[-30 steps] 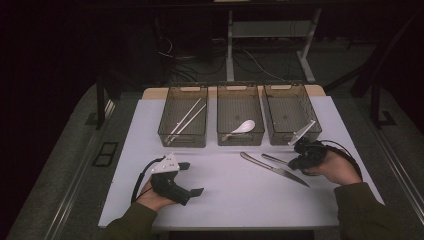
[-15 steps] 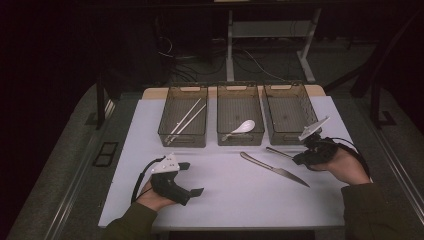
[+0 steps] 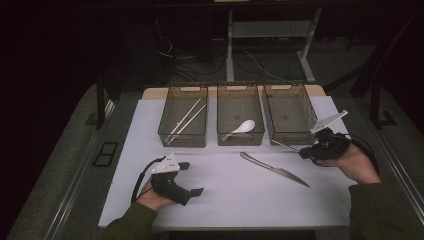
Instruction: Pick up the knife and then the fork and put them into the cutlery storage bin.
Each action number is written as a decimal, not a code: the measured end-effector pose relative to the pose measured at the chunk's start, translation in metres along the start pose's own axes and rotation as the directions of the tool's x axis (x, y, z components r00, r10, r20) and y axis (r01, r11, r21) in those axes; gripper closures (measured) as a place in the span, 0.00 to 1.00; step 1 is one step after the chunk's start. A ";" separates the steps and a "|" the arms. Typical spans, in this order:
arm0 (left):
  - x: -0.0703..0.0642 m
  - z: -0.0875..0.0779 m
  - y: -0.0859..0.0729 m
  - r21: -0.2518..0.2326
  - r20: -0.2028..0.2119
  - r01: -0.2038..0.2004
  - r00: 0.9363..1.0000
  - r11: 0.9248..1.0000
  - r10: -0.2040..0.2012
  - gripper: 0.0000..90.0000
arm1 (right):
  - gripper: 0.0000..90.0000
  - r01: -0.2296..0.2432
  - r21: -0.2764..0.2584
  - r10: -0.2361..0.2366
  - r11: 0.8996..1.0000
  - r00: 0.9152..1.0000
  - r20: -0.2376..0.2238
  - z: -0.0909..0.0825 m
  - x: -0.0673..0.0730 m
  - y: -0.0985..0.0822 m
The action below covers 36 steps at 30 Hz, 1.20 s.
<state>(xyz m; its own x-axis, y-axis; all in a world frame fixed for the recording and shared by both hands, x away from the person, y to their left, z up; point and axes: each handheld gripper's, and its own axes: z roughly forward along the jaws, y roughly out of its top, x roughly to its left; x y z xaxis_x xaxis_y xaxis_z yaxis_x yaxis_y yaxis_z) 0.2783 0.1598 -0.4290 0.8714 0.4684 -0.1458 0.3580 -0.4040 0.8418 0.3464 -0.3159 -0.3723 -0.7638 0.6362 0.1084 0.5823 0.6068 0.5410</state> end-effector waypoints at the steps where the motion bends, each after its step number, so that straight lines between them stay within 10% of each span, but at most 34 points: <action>1: 0.000 0.000 0.000 0.001 0.000 0.001 1.000 1.000 -0.001 0.00 | 0.93 -0.003 -0.004 0.003 1.000 1.000 0.005 -0.002 0.000 0.000; 21: 0.000 0.000 0.000 -0.006 -0.011 0.005 1.000 1.000 -0.005 0.00 | 0.93 -0.105 -0.098 0.119 0.990 0.982 0.146 -0.042 -0.025 0.010; 36: 0.000 0.001 0.000 -0.003 -0.006 -0.004 1.000 1.000 0.004 0.00 | 0.93 -0.170 -0.096 0.185 0.981 0.964 0.192 -0.037 -0.053 0.038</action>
<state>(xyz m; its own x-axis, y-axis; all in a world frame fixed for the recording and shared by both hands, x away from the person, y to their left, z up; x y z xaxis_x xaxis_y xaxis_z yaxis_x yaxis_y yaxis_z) 0.2783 0.1589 -0.4296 0.8705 0.4720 -0.1395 0.3539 -0.4032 0.8439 0.3988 -0.3443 -0.3268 -0.5746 0.8173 0.0443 0.6739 0.4417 0.5922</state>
